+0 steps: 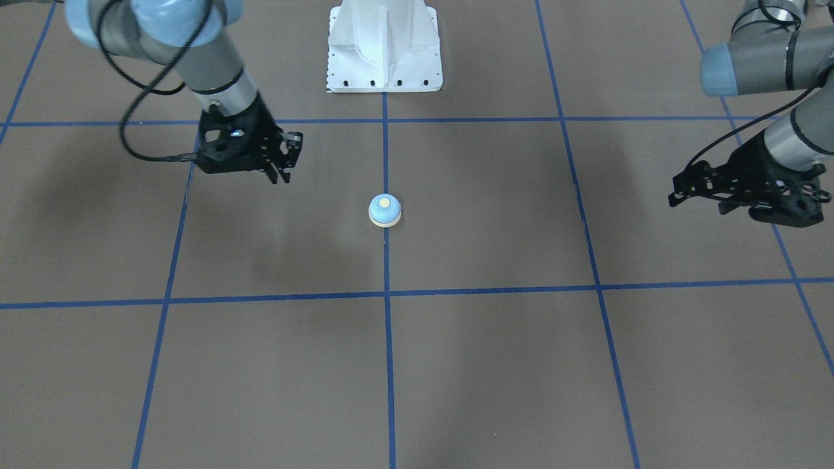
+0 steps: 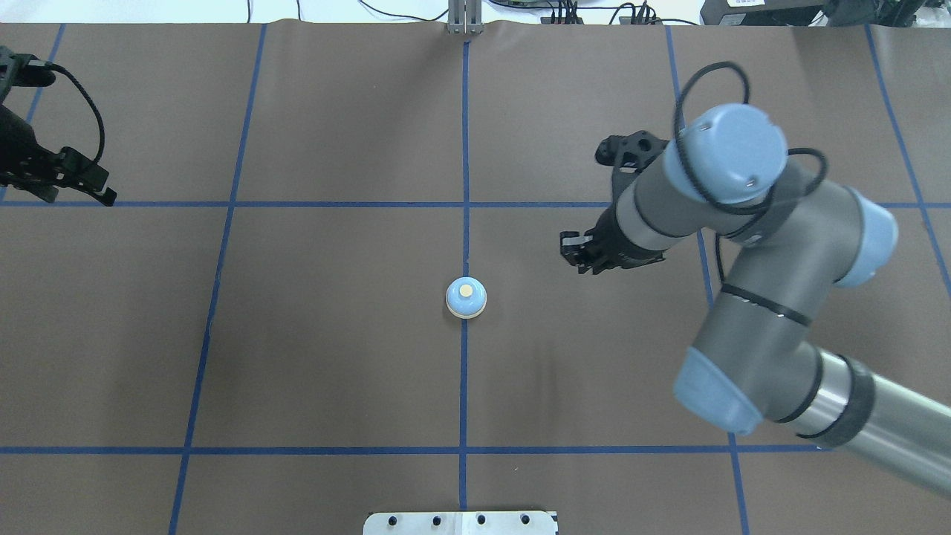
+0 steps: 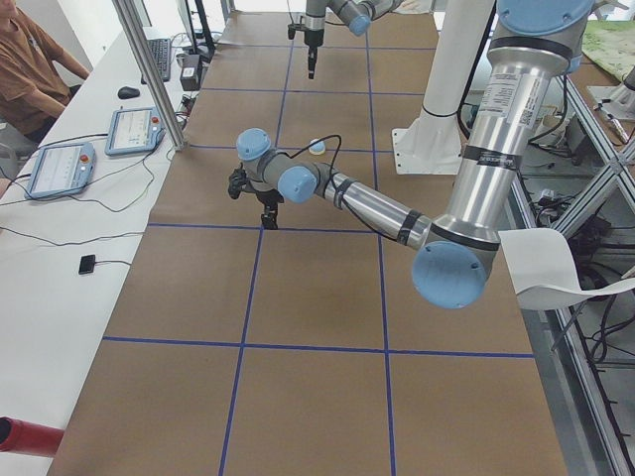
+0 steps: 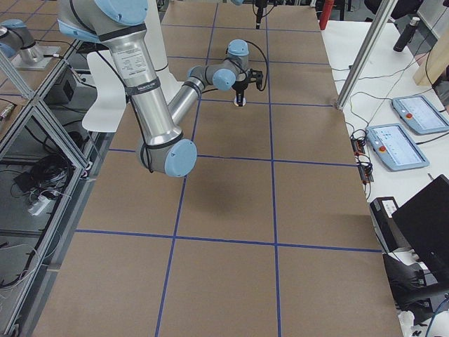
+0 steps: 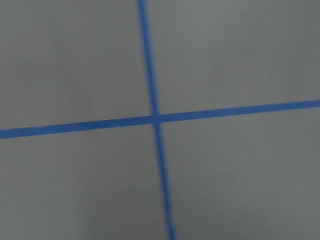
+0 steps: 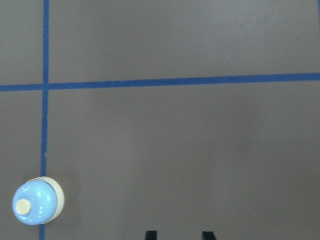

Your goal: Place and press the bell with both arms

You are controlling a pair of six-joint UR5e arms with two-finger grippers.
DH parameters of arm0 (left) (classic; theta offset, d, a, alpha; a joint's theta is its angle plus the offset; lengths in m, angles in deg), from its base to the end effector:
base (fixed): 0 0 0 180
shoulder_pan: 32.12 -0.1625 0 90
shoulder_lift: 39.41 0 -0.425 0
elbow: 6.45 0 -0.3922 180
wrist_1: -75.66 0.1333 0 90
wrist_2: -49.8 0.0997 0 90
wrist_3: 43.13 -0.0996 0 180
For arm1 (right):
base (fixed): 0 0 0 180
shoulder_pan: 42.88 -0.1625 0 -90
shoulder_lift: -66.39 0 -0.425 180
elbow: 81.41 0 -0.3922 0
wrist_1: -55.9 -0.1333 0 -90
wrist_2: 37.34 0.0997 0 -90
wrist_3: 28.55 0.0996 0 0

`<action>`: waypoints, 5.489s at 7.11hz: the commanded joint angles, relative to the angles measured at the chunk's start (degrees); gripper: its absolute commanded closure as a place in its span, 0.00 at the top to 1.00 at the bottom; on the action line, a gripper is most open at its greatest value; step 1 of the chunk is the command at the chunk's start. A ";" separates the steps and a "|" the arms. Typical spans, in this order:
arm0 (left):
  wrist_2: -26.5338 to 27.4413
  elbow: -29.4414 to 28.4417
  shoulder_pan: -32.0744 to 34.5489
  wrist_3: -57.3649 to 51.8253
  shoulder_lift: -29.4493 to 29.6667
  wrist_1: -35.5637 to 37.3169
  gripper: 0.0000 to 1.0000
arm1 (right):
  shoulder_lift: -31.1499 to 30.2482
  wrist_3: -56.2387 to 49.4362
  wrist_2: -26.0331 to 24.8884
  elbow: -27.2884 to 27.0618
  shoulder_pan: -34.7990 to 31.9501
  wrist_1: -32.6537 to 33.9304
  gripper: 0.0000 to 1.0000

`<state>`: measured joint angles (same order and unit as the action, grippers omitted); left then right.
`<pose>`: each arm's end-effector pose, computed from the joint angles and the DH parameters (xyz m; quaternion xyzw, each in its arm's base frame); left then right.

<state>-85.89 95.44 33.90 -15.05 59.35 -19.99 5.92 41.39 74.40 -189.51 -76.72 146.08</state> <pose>0.1676 -0.5295 0.4624 0.0225 0.4317 0.0562 0.9000 -0.4524 -0.4194 0.2316 0.0252 -0.4305 0.0325 0.9017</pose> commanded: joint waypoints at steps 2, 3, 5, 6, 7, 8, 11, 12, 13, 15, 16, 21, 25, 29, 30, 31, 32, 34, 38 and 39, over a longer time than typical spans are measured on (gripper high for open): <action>2.71 4.01 1.56 -0.75 -5.67 0.11 0.99 | 13.86 8.35 -4.24 15.15 5.89 2.02 0.00; 2.98 5.32 1.65 -0.75 -7.24 0.11 0.99 | 14.93 8.80 -4.25 16.50 6.41 1.93 0.00; 3.07 6.04 1.74 -0.75 -7.70 0.20 0.99 | 17.48 11.42 -4.42 21.76 7.29 -3.92 0.00; 3.07 6.12 1.74 -0.75 -7.79 0.11 0.99 | 18.10 11.44 -4.42 23.09 7.38 -4.40 0.00; 3.15 6.21 1.74 -0.75 -8.22 0.11 0.99 | 18.02 11.44 -4.42 23.19 7.29 -4.40 0.00; 4.11 6.47 1.74 -0.75 -8.57 0.11 0.99 | 17.93 11.35 -4.51 23.28 7.29 -4.40 0.00; 4.38 7.09 1.74 -0.75 -8.93 0.11 0.99 | 17.58 11.35 -5.30 23.89 7.29 -4.31 0.00; 4.30 7.44 1.74 -0.75 -9.02 0.11 0.99 | 17.58 11.35 -5.30 23.99 7.29 -4.31 0.00; 4.38 7.79 1.74 -0.75 -9.45 0.20 0.99 | 17.58 11.18 -5.30 23.99 7.29 -4.31 0.00; 4.30 8.76 1.74 -0.67 -10.25 0.20 0.99 | 17.32 11.00 -4.60 20.50 5.29 -2.57 0.00; 4.30 8.93 1.83 -0.66 -10.34 0.20 0.99 | 13.58 10.65 -2.86 12.12 2.31 2.32 0.00; 3.60 11.75 5.41 -10.45 -16.47 0.02 0.99 | -19.44 -21.65 16.96 -8.44 -24.53 2.72 0.20; 3.33 10.70 15.60 -25.33 -23.33 0.20 0.99 | -35.75 -60.49 24.13 -3.37 -47.94 2.80 1.00; -1.08 5.78 21.86 -27.38 -25.36 0.02 0.99 | -39.72 -69.76 24.23 -0.01 -53.17 2.89 1.00; -0.80 6.38 22.39 -27.38 -25.45 0.02 0.99 | -39.81 -69.77 24.23 0.08 -53.26 2.81 1.00; 0.50 6.47 22.40 -27.47 -25.02 0.02 0.99 | -39.72 -69.77 24.14 0.08 -53.26 2.80 1.00; 4.08 6.65 22.40 -27.47 -24.75 0.02 0.99 | -39.72 -69.77 24.14 0.08 -53.26 2.72 1.00; 4.03 6.74 22.40 -27.30 -25.36 0.20 0.99 | -39.64 -69.68 24.14 0.08 -53.26 2.72 1.00; 3.68 6.56 22.48 -27.30 -25.54 0.02 1.00 | -39.55 -69.68 24.14 -0.01 -53.26 2.72 1.00; 3.68 6.56 22.48 -27.30 -25.54 -0.07 1.00 | -39.55 -69.68 24.14 0.08 -53.26 2.72 1.00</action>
<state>-82.19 101.97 56.39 -42.34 33.81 -19.99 -33.64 -28.29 98.54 -189.51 -129.98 148.80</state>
